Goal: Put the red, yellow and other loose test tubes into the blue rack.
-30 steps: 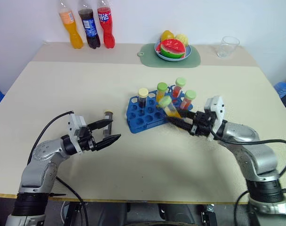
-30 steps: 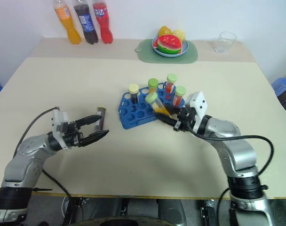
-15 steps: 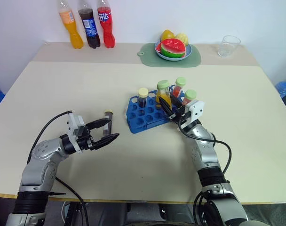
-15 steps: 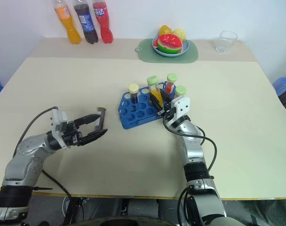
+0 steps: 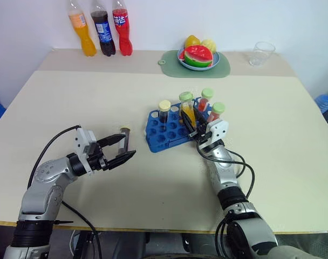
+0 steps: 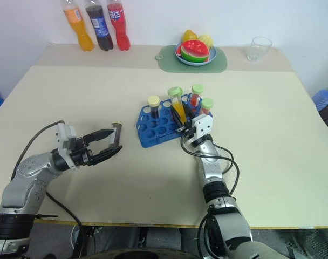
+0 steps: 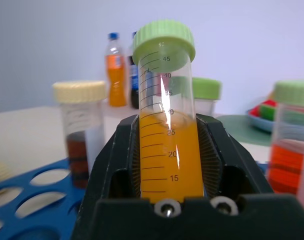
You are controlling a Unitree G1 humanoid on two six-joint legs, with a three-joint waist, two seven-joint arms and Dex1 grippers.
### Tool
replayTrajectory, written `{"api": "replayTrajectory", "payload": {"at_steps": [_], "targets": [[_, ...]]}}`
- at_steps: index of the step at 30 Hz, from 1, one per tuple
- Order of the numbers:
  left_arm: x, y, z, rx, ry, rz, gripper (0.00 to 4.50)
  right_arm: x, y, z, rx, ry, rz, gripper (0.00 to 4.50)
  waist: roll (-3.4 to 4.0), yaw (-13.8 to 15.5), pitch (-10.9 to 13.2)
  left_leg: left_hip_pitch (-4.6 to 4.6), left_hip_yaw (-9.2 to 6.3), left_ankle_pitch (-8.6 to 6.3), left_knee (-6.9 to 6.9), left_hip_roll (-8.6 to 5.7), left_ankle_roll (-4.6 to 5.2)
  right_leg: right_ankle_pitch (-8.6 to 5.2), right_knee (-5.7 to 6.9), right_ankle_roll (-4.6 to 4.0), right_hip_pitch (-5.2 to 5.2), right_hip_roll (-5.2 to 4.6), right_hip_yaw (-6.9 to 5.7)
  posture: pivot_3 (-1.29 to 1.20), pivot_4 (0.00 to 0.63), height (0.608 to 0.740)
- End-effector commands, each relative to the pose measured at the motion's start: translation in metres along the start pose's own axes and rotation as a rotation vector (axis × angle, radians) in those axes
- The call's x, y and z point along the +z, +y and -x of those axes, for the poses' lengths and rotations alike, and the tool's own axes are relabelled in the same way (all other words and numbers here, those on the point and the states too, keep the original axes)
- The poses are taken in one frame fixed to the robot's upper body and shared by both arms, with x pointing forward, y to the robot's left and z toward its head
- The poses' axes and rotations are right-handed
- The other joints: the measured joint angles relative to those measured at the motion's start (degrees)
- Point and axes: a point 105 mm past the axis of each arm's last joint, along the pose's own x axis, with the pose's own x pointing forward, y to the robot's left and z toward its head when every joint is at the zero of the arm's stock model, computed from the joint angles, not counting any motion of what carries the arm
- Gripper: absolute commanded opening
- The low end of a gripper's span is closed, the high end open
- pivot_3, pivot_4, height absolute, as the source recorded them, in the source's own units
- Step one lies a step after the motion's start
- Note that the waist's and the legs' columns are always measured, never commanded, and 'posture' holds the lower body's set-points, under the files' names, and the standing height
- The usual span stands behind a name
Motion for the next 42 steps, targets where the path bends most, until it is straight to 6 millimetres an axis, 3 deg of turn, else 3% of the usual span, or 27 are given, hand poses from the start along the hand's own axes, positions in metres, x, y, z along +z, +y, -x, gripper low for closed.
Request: {"api": "replayTrajectory", "payload": {"at_steps": [1, 10, 16, 21, 24, 28, 32, 38, 42], "targets": [[0.015, 0.0, 0.002, 0.007, -0.024, -0.037, 3.66, -0.006, -0.012, 0.017, -0.106, -0.024, -0.033, 1.71, -0.14, 0.0, -0.1, 0.03, -0.02, 0.0, 0.0, 0.0, 0.0, 0.0, 0.0, 0.0, 0.05, 0.0, 0.0, 0.0, 0.15, 0.74], [0.019, 0.002, -0.001, 0.001, -0.017, -0.038, 3.66, -0.009, -0.017, 0.034, -0.126, -0.029, -0.03, 1.71, -0.52, 0.2, -0.4, 0.1, -0.12, 0.0, -0.03, 0.01, 0.0, -0.02, -0.01, -0.02, 0.14, 0.01, -0.05, 0.0, 0.15, 0.74], [0.017, 0.001, -0.003, -0.003, -0.016, -0.032, 3.66, -0.008, -0.012, 0.034, -0.057, -0.009, 0.0, 1.71, -0.53, 0.2, -0.4, 0.09, -0.19, -0.01, -0.05, 0.0, -0.01, -0.02, -0.09, -0.03, 0.2, 0.0, -0.1, 0.0, 0.15, 0.74], [0.015, 0.001, -0.001, -0.01, -0.014, -0.029, 3.66, 0.007, -0.011, 0.044, 0.086, 0.025, 0.066, 1.71, -0.49, 0.8, -0.4, -0.03, -0.28, -0.01, -0.05, -0.06, -0.01, -0.02, -0.22, -0.03, 0.2, -0.06, -0.16, 0.0, 0.15, 0.74], [0.013, 0.001, 0.0, -0.011, -0.011, -0.027, 3.66, 0.023, -0.016, 0.055, 0.163, 0.065, 0.092, 1.71, -0.04, 1.6, -0.2, -0.17, -0.3, -0.03, -0.01, -0.27, 0.04, -0.02, -0.36, -0.03, 0.19, -0.26, -0.18, 0.0, 0.15, 0.74], [0.006, 0.002, 0.002, -0.019, -0.006, -0.019, 3.66, 0.051, -0.028, 0.075, 0.274, 0.2, 0.093, 1.71, 0.59, 1.3, 0.2, -0.22, -0.08, -0.04, 0.01, -0.31, 0.07, -0.08, -0.35, -0.13, 0.07, -0.39, -0.12, 0.0, 0.15, 0.74], [0.0, -0.003, 0.002, -0.052, 0.002, -0.021, 3.66, 0.072, -0.038, 0.088, 0.306, 0.311, 0.092, 1.71, 0.63, 0.2, 0.3, -0.15, -0.03, -0.04, 0.03, -0.1, 0.08, -0.11, -0.29, -0.15, 0.07, -0.07, -0.08, 0.0, 0.15, 0.74], [-0.006, -0.005, 0.002, -0.091, 0.011, -0.035, 3.66, 0.079, -0.047, 0.116, 0.385, 0.694, 0.027, 1.71, 0.65, 0.4, 0.3, -0.16, -0.03, -0.04, 0.05, -0.03, 0.08, -0.13, -0.23, -0.18, 0.03, 0.01, -0.07, 0.0, 0.15, 0.74], [-0.01, -0.005, 0.001, -0.104, 0.009, -0.038, 3.66, 0.072, -0.057, 0.13, 0.414, 0.902, -0.014, 1.71, 0.6, 0.5, 0.3, -0.19, 0.03, -0.04, 0.12, -0.02, 0.09, -0.13, -0.33, -0.2, 0.07, -0.05, -0.03, 0.0, 0.15, 0.74]]}}
